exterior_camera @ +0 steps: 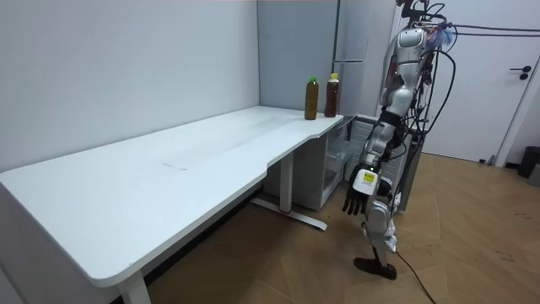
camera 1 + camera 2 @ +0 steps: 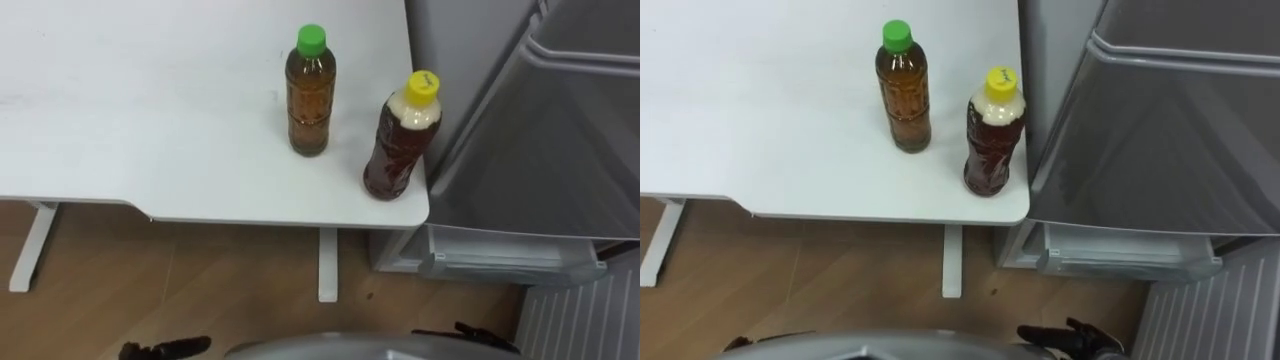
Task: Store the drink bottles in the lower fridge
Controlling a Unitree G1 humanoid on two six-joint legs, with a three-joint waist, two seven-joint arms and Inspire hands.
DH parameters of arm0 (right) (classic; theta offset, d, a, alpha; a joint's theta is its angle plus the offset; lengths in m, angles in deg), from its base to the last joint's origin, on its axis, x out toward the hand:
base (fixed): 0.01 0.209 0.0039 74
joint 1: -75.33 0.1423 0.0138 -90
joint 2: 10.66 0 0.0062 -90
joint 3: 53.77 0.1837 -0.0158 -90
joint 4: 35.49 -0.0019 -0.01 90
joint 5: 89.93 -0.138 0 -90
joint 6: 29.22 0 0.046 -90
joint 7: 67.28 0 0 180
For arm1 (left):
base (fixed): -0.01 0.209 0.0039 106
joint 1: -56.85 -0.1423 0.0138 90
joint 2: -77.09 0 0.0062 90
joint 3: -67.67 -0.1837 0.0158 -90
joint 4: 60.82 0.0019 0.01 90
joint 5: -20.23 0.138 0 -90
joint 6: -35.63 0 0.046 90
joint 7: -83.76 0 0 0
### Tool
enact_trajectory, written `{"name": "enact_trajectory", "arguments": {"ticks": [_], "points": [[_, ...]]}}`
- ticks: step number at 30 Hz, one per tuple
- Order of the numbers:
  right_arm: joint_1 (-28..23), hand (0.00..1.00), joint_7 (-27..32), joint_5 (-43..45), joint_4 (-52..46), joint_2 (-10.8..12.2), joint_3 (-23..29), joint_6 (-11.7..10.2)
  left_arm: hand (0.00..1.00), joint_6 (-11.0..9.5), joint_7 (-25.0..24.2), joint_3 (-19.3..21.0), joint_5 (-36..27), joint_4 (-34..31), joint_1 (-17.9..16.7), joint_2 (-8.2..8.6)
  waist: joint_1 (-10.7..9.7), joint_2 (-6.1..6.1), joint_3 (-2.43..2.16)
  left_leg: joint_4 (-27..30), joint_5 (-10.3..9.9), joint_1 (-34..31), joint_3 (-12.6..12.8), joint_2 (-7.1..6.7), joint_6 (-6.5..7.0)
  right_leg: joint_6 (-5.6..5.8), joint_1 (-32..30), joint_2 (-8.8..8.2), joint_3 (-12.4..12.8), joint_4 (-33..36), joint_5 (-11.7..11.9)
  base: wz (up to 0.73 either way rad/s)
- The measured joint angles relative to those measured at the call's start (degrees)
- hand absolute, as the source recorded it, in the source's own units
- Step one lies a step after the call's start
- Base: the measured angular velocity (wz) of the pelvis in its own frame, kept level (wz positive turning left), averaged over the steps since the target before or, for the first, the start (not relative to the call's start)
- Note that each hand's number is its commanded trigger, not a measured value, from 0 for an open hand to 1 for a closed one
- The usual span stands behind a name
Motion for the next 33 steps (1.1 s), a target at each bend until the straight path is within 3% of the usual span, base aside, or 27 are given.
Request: {"name": "enact_trajectory", "arguments": {"ticks": [4,8,10,16,21,26,27,31,33], "points": [[0.0,0.0,0.67,0.26,-0.16,-0.08,-0.01,0.01,0.0,-1.47,5.81,3.82,0.22,-7.17,-0.37,-0.16,0.17,0.07,-0.05,-0.05,0.0,0.0,0.19,0.0,0.0,0.0,-0.07,0.0,0.08,0.01,0.0,-0.02],[0.0,0.0,0.7,0.26,-0.51,-0.13,-0.05,-0.04,0.0,-3.45,10.85,4.57,-0.46,-13.19,-0.37,-1.11,0.19,0.1,-0.23,0.13,0.04,0.07,0.16,-0.01,-0.04,-0.01,-0.05,0.0,-0.11,0.01,0.0,0.0],[-0.3,0.0,0.68,0.55,-0.53,-0.12,0.01,-0.43,0.0,-5.55,14.42,5.23,-2.38,-17.52,-0.35,-1.17,0.17,0.02,-0.35,0.2,0.05,0.25,0.17,0.0,-0.04,0.0,0.01,-0.01,-0.23,0.02,0.0,0.0],[-0.7,0.0,1.35,2.6,-1.88,-0.12,0.04,-2.62,0.0,-9.83,22.95,3.94,-2.25,-28.09,-0.27,-1.31,-0.18,0.0,-0.4,0.22,0.08,0.27,-0.27,0.0,-0.08,-0.01,0.15,-0.03,-0.53,-0.01,0.0,0.02],[-1.49,0.0,1.54,2.65,-2.28,-0.12,0.01,-3.79,0.0,-10.96,27.21,3.83,-2.54,-40.55,-0.24,-1.67,0.18,-0.07,-0.39,0.26,0.1,0.26,-0.09,-0.01,-0.1,-0.03,0.11,-0.03,-0.24,-0.01,-0.05,-0.01],[-1.54,0.0,1.23,2.43,-2.13,-0.09,0.02,-4.55,0.0,-13.3,28.07,3.58,-1.22,-55.71,-0.2,-2.97,0.02,-0.21,-0.36,0.34,0.11,0.25,-0.23,-0.01,-0.11,-0.09,0.09,-0.03,-0.12,0.03,-0.11,-0.01],[-1.51,0.0,1.21,2.44,-2.01,-0.11,0.02,-4.88,0.0,-13.81,27.79,3.33,-0.34,-58.67,-0.04,-3.84,-0.01,-0.15,-0.35,0.39,0.11,0.25,-0.35,-0.02,-0.12,-0.09,0.16,-0.03,-0.13,-0.02,-0.11,0.0],[-1.52,0.0,0.55,2.3,-0.67,-0.03,1.15,-5.67,0.0,-13.82,23.89,3.25,7.05,-70.95,0.16,-4.5,-0.2,-0.18,-0.29,0.39,0.11,0.2,-0.57,-0.05,-0.11,-0.08,0.43,-0.04,-0.56,-0.17,-0.11,0.05],[-1.48,0.0,0.1,2.02,-0.64,-0.05,1.12,-5.74,0.0,-13.84,21.28,2.49,7.43,-75.6,0.17,-4.83,-0.47,-0.08,-0.23,0.42,0.11,0.23,-0.95,-0.07,-0.11,-0.08,0.82,-0.05,-0.89,-0.45,-0.11,0.1]]}}
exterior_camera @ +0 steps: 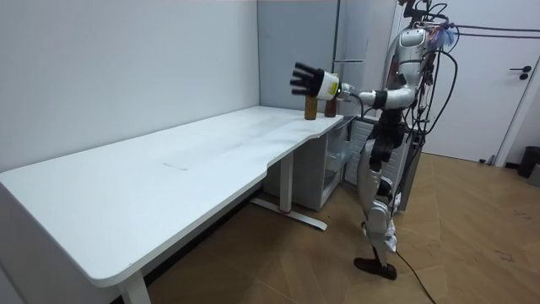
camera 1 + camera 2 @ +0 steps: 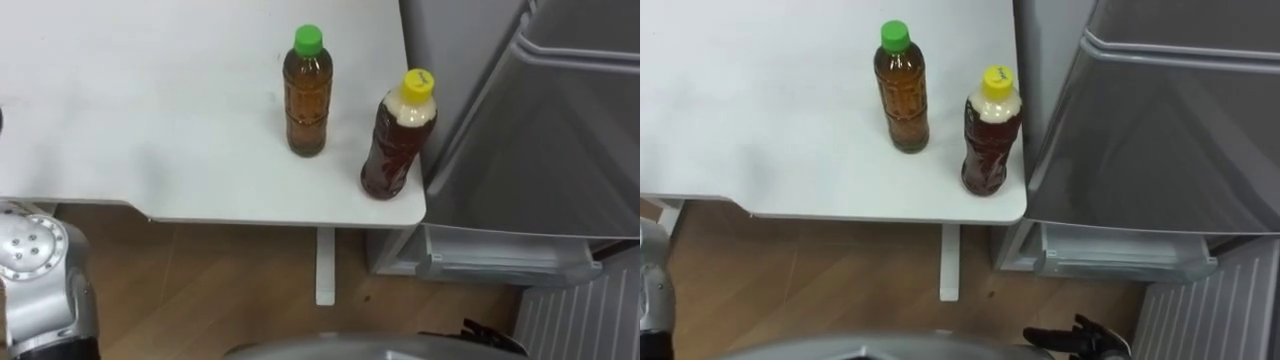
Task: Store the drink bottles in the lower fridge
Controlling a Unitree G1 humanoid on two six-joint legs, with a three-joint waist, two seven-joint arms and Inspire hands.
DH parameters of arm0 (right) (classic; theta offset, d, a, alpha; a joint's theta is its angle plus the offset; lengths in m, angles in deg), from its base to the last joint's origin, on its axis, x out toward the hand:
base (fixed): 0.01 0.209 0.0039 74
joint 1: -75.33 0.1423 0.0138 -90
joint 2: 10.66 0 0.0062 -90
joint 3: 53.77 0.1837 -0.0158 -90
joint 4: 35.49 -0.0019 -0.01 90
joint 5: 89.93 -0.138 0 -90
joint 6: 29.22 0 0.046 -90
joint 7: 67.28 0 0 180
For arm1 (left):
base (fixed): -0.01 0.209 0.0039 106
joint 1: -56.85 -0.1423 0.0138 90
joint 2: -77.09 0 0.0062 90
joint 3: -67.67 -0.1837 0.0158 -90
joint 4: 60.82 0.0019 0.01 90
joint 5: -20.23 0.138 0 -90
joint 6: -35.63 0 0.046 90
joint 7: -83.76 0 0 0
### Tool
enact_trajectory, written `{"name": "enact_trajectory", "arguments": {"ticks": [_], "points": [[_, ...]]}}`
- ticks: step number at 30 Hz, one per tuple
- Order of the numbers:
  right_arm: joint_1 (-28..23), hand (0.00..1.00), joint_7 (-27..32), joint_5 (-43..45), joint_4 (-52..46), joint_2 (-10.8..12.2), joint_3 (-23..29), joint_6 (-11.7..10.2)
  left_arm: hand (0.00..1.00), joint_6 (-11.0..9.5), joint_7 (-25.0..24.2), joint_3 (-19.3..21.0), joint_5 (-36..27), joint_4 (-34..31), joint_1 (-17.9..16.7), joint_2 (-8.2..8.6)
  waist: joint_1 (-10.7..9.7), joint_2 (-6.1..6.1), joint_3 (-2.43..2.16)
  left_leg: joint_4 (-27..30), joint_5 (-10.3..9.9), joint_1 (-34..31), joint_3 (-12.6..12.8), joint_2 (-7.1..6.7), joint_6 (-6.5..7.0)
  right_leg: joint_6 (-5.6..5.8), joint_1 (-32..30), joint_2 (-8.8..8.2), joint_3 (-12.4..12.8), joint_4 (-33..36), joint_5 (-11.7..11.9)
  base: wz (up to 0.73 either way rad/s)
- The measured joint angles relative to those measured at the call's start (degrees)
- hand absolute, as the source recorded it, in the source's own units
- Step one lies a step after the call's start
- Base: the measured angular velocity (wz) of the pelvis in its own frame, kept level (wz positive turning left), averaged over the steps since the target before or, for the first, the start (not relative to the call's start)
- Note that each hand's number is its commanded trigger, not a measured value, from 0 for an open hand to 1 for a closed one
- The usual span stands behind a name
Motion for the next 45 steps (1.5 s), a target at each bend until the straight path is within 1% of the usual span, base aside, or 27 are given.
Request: {"name": "enact_trajectory", "arguments": {"ticks": [1,2,3,4,5,6,7,8,10,11,12,13,14,16,18,21,22,23,25,28,34,37,40,45], "points": [[0.16,0.0,-0.31,-0.08,0.07,-0.02,-0.05,-0.04,0.0,0.0,-1.86,-1.11,-0.08,-2.38,0.01,-0.39,-0.02,0.02,0.04,0.02,0.0,-0.11,-0.09,0.0,0.0,0.0,0.08,0.0,-0.09,-0.24,0.0,0.09],[0.29,0.0,-0.58,-0.09,0.25,-0.01,-0.05,-0.09,0.0,0.0,-2.93,-1.61,-0.09,-3.57,0.01,-0.43,-0.03,0.02,0.04,0.04,0.01,-0.26,-0.16,-0.02,-0.02,0.0,0.07,0.01,-0.15,-0.43,0.0,0.05],[0.64,0.0,-1.09,-0.07,0.69,0.0,-0.06,-0.22,0.0,0.02,-5.07,-2.93,-0.07,-5.62,0.05,-0.41,-0.21,0.09,0.2,0.14,0.02,-0.45,-0.3,-0.03,-0.03,0.0,0.03,0.02,-0.21,-0.54,0.0,0.05],[0.69,0.0,-1.33,-0.06,0.73,-0.02,-0.05,-0.42,0.0,0.02,-7.4,-4.18,0.04,-7.14,0.07,-0.41,-0.4,0.15,0.26,0.14,0.02,-0.55,-0.4,-0.03,-0.03,0.0,-0.04,0.03,-0.22,-0.53,0.0,0.04],[0.82,0.0,-1.4,-0.08,0.79,-0.03,-0.07,-0.45,0.0,0.09,-8.6,-4.68,0.02,-7.81,0.08,-0.42,-0.54,0.22,0.27,0.15,0.02,-0.63,-0.51,-0.03,-0.03,0.0,-0.07,0.03,-0.25,-0.55,0.0,0.07],[1.32,0.0,-1.7,-0.06,1.27,-0.09,-0.04,-0.42,0.0,0.32,-10.76,-5.8,-0.01,-9.29,0.17,-0.45,-1.38,0.19,0.29,0.25,0.01,-0.98,-0.78,-0.05,-0.03,0.0,-0.18,0.03,-0.29,-0.57,0.0,0.06],[1.32,0.0,-1.97,-0.06,1.27,-0.09,-0.02,-0.44,0.0,0.65,-13.43,-6.81,-0.05,-10.27,0.8,-0.48,-1.54,0.19,0.34,0.26,0.02,-1.05,-0.76,-0.03,-0.03,0.0,-0.3,0.04,-0.32,-0.56,0.0,0.05],[1.31,0.0,-1.96,-0.01,1.21,-0.12,-0.02,-0.44,0.0,0.75,-14.76,-7.43,-0.05,-10.37,1.49,-0.49,-1.54,0.22,0.35,0.24,0.02,-1.08,-0.76,-0.03,-0.03,0.0,-0.34,0.04,-0.35,-0.55,0.0,0.0],[1.77,0.0,-2.03,-0.01,1.16,-0.12,-0.14,-0.44,0.0,1.22,-19.7,-10.45,-1.14,-10.78,3.65,-0.95,-2.24,0.17,0.37,0.19,0.02,-1.16,-0.77,-0.04,-0.03,0.0,-0.45,0.04,-0.34,-0.51,0.0,0.0],[1.92,0.0,-2.1,-0.01,1.17,-0.12,-0.2,-0.44,0.0,1.31,-21.13,-11.03,-1.54,-11.0,3.81,-0.97,-2.56,0.15,0.35,0.2,0.02,-1.23,-0.74,-0.04,-0.03,0.0,-0.55,0.04,-0.31,-0.48,0.0,-0.03],[2.38,0.0,-2.44,0.09,1.21,-0.14,-0.38,-0.47,0.0,1.37,-23.65,-12.33,-1.75,-11.3,3.93,-0.98,-3.19,0.12,0.33,0.21,0.02,-1.37,-0.64,-0.05,-0.03,0.0,-0.8,0.04,-0.14,-0.46,0.0,-0.03],[2.66,0.0,-2.62,0.11,1.42,-0.24,-0.64,-0.47,0.0,1.93,-26.09,-13.78,-1.77,-11.3,4.29,-0.98,-3.6,0.24,0.45,0.29,0.02,-1.56,-0.65,-0.06,-0.03,0.0,-0.94,0.04,-0.08,-0.46,0.0,0.0],[2.73,0.0,-2.75,0.09,1.47,-0.3,-0.67,-0.47,0.0,2.37,-27.23,-14.55,-1.8,-11.3,4.55,-0.98,-3.85,0.27,0.46,0.34,0.02,-1.71,-0.65,-0.07,-0.03,0.0,-1.07,0.04,-0.03,-0.46,0.0,0.0],[2.97,0.0,-3.54,0.04,1.59,-0.59,-1.18,-0.47,0.0,3.93,-31.69,-16.83,-2.71,-11.31,6.42,-0.97,-4.49,0.45,0.56,0.37,0.02,-2.05,-0.36,-0.04,-0.04,0.0,-1.67,0.07,0.47,-0.46,0.0,-0.07],[3.54,0.0,-3.68,0.05,2.27,-0.76,-1.35,-0.47,0.0,4.58,-34.77,-17.81,-3.05,-11.31,7.85,-0.96,-4.53,0.63,0.66,0.33,0.02,-2.01,0.32,-0.04,-0.04,-0.01,-1.91,0.09,1.36,-0.47,0.0,-0.16],[4.04,0.0,-3.8,-0.17,2.68,-0.76,-1.68,-0.45,0.0,5.08,-39.35,-18.98,-4.32,-11.33,9.34,-0.96,-4.8,0.65,0.63,0.33,0.03,-1.84,0.66,-0.04,-0.03,0.0,-2.01,0.09,1.55,-0.46,0.01,-0.1],[4.16,0.0,-3.97,-0.12,2.71,-0.75,-1.74,-0.42,0.0,5.73,-41.33,-19.17,-5.25,-11.33,9.37,-0.96,-5.14,0.64,0.63,0.33,0.03,-1.82,0.67,-0.04,-0.03,0.0,-2.01,0.09,1.52,-0.46,0.01,0.0],[4.19,0.0,-4.12,-0.11,2.73,-0.75,-1.74,-0.41,0.0,6.1,-42.2,-19.29,-5.56,-11.33,9.37,-0.95,-5.58,0.64,0.63,0.33,0.02,-1.84,0.66,-0.04,-0.03,-0.01,-2.01,0.09,1.49,-0.46,0.01,0.0],[4.54,0.0,-4.38,-0.1,2.83,-0.78,-1.8,-0.36,0.0,7.59,-45.16,-19.86,-6.43,-11.33,9.37,-0.95,-5.95,0.61,0.61,0.33,0.02,-1.87,0.65,-0.04,-0.03,0.0,-2.01,0.09,1.41,-0.46,0.01,0.0],[4.94,0.0,-4.39,-0.09,3.16,-0.79,-2.21,-0.3,0.0,8.81,-48.27,-21.13,-8.56,-11.33,9.39,-0.95,-6.07,0.56,0.57,0.35,0.02,-1.9,0.63,-0.04,-0.03,-0.01,-2.01,0.09,1.3,-0.46,0.01,0.0],[5.82,0.0,-4.28,-0.06,3.77,-0.79,-2.31,0.91,0.0,10.91,-52.72,-22.55,-8.83,-11.35,9.96,-0.96,-6.74,0.61,0.51,0.4,0.02,-2.04,0.61,-0.04,-0.03,-0.01,-2.08,0.1,1.29,-0.42,0.01,0.0],[6.27,0.0,-4.23,-0.04,3.78,-0.78,-2.34,1.56,0.0,11.56,-54.1,-22.89,-8.83,-11.38,10.05,-0.96,-7.41,0.7,0.44,0.44,0.02,-2.04,0.61,-0.03,-0.03,-0.02,-2.08,0.09,1.32,-0.34,0.02,0.0],[6.3,0.0,-4.21,-0.04,3.8,-0.79,-2.36,1.63,0.0,12.1,-55.5,-23.67,-8.81,-11.39,10.07,-0.95,-7.55,0.79,0.36,0.52,0.02,-2.04,0.62,-0.03,-0.03,-0.04,-2.08,0.09,1.38,-0.3,0.03,0.0],[7.39,0.0,-4.18,-0.04,5.31,-0.98,-3.05,1.71,0.0,12.2,-57.3,-24.46,-8.77,-11.39,10.08,-0.98,-7.6,0.75,0.34,0.79,0.02,-2.02,0.62,0.01,-0.03,-0.04,-2.18,0.09,1.41,0.13,0.03,0.0]]}}
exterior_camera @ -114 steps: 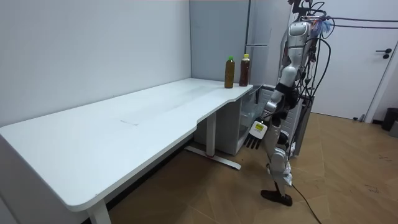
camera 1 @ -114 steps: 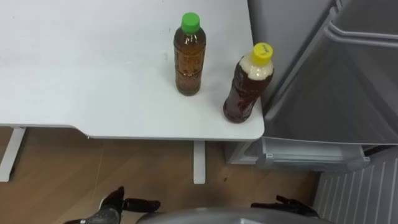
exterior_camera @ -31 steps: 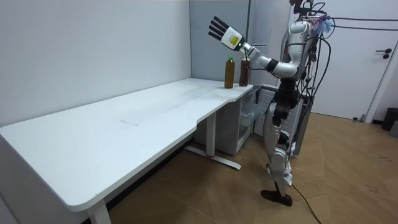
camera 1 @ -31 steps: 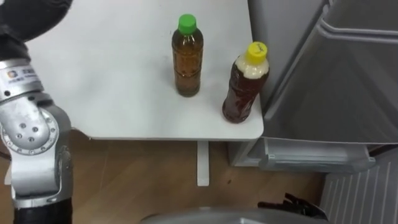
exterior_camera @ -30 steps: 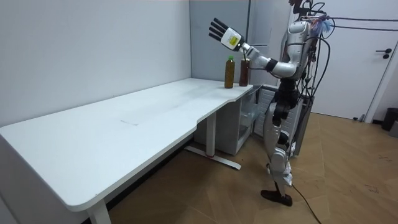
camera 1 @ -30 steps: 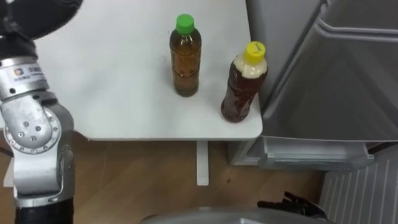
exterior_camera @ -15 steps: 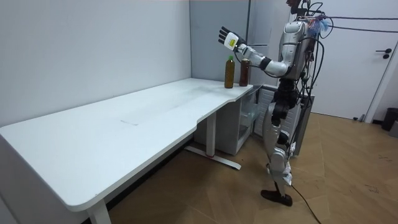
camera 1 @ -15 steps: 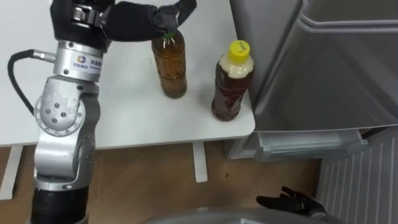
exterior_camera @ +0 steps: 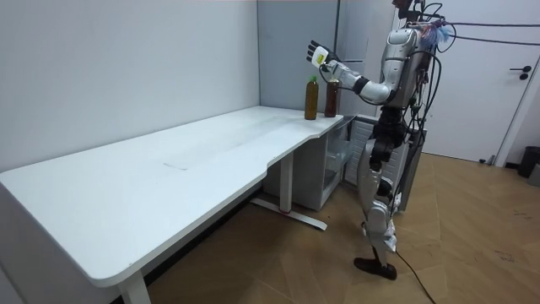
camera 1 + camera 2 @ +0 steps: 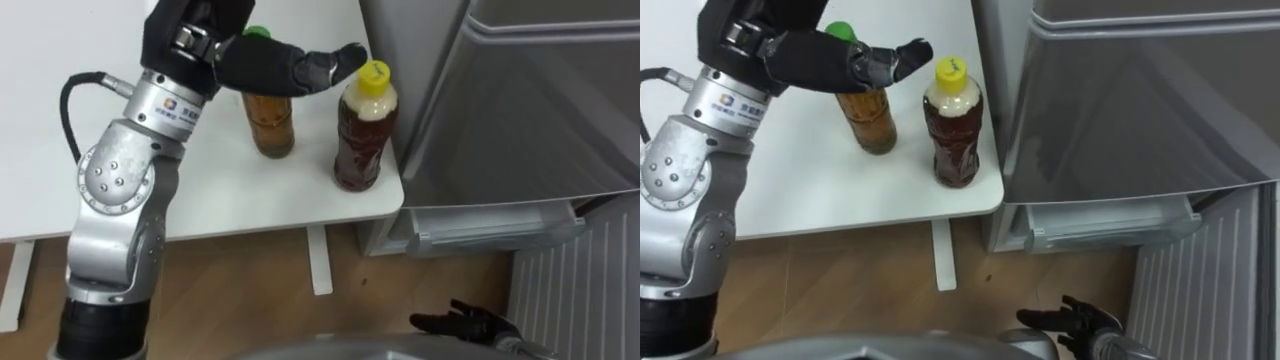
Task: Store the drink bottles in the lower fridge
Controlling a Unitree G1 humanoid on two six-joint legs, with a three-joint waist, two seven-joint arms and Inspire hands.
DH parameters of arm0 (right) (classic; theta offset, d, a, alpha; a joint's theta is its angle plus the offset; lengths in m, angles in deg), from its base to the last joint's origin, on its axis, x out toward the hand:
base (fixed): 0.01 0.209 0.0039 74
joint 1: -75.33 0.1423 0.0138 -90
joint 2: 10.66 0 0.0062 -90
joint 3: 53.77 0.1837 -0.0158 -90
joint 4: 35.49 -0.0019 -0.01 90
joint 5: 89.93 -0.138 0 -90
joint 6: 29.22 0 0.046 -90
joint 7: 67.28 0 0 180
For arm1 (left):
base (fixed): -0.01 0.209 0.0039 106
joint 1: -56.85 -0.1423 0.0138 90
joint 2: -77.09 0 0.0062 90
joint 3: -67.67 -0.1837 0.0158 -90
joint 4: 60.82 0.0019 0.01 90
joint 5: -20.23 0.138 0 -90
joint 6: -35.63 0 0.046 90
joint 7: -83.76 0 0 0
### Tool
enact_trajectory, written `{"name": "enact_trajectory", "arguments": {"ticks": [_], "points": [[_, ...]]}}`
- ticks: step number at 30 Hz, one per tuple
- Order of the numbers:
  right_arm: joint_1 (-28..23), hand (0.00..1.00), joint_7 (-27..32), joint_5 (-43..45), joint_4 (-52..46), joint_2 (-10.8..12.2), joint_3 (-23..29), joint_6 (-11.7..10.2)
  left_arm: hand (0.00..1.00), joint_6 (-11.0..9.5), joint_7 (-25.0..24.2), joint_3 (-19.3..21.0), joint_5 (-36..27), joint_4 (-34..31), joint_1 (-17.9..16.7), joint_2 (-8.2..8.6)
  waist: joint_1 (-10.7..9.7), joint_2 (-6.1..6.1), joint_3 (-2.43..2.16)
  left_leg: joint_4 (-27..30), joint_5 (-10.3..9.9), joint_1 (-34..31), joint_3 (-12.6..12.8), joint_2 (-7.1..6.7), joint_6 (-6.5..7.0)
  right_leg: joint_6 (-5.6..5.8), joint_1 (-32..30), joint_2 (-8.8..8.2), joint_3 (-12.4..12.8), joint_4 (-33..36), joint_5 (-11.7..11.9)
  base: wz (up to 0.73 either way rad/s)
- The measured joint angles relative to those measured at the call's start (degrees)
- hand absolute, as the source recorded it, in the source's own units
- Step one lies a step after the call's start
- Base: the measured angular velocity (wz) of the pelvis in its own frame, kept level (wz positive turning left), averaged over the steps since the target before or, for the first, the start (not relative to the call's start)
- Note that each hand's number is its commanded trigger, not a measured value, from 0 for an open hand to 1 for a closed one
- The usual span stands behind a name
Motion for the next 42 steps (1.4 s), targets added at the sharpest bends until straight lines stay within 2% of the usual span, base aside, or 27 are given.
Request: {"name": "enact_trajectory", "arguments": {"ticks": [9,21,30,42], "points": [[0.71,0.0,0.2,0.08,0.71,-0.13,-0.43,0.4,0.0,2.07,-4.43,-4.74,-0.03,0.02,-0.06,0.03,-0.07,0.06,-0.02,0.03,0.0,-0.07,0.18,0.05,0.0,0.0,-0.24,-0.02,0.0,0.42,0.0,0.0],[1.0,0.0,0.54,-0.09,0.61,-0.11,-1.62,0.44,0.0,3.85,-8.69,-6.67,-0.27,0.19,-2.18,0.01,-0.05,-0.26,0.17,-0.03,0.0,-0.09,0.18,0.05,0.0,0.0,-0.32,-0.02,0.02,0.41,0.0,0.0],[0.99,0.0,0.44,-0.07,0.24,-0.14,-1.61,1.28,0.0,5.3,-8.76,-8.02,-0.26,0.24,-4.27,0.02,-0.06,-0.31,0.16,-0.02,0.0,0.12,0.19,0.05,0.0,0.0,-0.14,-0.01,0.12,0.41,0.0,0.0],[0.96,0.0,0.48,-0.07,-0.08,-0.19,-1.57,2.34,0.0,6.6,-8.51,-7.94,-0.9,1.78,-4.37,-0.44,-0.02,-0.59,0.34,-0.01,0.0,0.35,0.23,0.04,0.0,0.0,0.05,0.0,0.3,0.41,0.0,0.0]]}}
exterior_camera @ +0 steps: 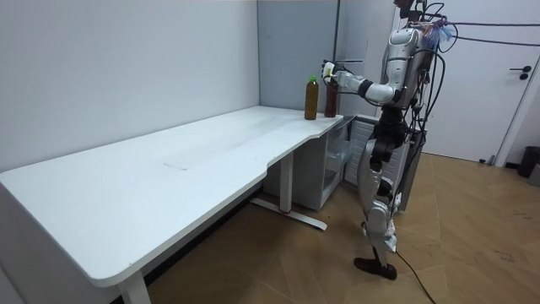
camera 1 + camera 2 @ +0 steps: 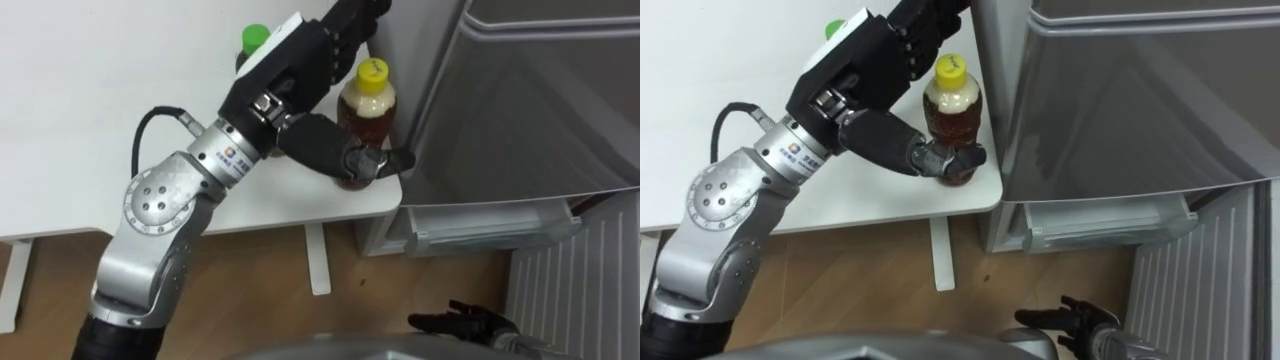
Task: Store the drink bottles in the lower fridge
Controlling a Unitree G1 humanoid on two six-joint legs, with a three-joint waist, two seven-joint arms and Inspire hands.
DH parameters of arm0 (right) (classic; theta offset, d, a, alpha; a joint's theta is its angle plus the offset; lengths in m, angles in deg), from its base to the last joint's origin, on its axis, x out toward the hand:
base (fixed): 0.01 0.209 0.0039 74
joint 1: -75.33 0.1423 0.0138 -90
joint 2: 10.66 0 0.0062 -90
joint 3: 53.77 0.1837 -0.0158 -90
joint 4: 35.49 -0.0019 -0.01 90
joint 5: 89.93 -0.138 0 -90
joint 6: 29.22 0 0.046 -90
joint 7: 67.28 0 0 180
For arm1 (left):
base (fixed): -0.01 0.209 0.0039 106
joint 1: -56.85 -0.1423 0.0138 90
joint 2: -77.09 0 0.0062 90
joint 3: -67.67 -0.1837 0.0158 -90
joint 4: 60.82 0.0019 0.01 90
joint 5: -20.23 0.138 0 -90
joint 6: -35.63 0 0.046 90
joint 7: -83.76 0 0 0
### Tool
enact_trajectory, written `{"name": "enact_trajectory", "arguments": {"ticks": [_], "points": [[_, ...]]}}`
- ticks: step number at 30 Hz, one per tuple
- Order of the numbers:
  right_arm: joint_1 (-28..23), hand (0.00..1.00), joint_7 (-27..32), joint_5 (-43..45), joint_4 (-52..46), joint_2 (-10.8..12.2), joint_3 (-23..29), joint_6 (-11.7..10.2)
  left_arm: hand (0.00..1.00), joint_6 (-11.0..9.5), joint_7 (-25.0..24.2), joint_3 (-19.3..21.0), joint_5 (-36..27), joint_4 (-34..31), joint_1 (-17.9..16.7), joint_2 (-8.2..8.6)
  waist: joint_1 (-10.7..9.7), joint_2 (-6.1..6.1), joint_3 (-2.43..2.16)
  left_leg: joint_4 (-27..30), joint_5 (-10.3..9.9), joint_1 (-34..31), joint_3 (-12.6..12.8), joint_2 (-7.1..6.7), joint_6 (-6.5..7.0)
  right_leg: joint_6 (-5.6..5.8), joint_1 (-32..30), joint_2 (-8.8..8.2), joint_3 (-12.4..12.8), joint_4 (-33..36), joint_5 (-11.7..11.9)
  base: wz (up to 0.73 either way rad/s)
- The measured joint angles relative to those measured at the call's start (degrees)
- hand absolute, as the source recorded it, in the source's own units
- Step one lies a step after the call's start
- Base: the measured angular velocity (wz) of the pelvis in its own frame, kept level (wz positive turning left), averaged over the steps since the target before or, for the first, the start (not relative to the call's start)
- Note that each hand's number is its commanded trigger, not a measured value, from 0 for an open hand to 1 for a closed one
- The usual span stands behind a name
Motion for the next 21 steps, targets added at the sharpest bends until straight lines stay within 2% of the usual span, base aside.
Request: {"name": "enact_trajectory", "arguments": {"ticks": [7,14,21], "points": [[-0.04,0.0,0.16,-0.02,0.02,0.11,0.04,0.02,0.0,0.1,0.23,0.07,0.0,3.6,-0.01,0.11,0.14,-0.04,0.02,-0.01,0.0,0.19,0.12,0.0,0.0,0.0,0.1,0.01,0.02,0.01,0.0,0.0],[-0.52,0.0,0.22,-0.05,-0.45,0.15,0.08,-0.01,0.0,0.09,1.08,0.61,-0.09,3.96,0.0,0.83,0.11,-0.37,0.2,-0.07,0.0,0.25,0.13,0.0,0.0,0.0,0.1,0.02,0.07,0.0,0.0,0.0],[-0.59,0.0,0.16,-0.01,-0.57,0.34,0.07,-0.05,0.0,0.1,1.24,0.71,-0.09,4.12,0.0,0.89,0.11,-0.74,0.11,-0.1,0.0,0.26,0.13,0.0,0.0,0.0,0.1,0.02,0.08,0.0,0.0,0.0]]}}
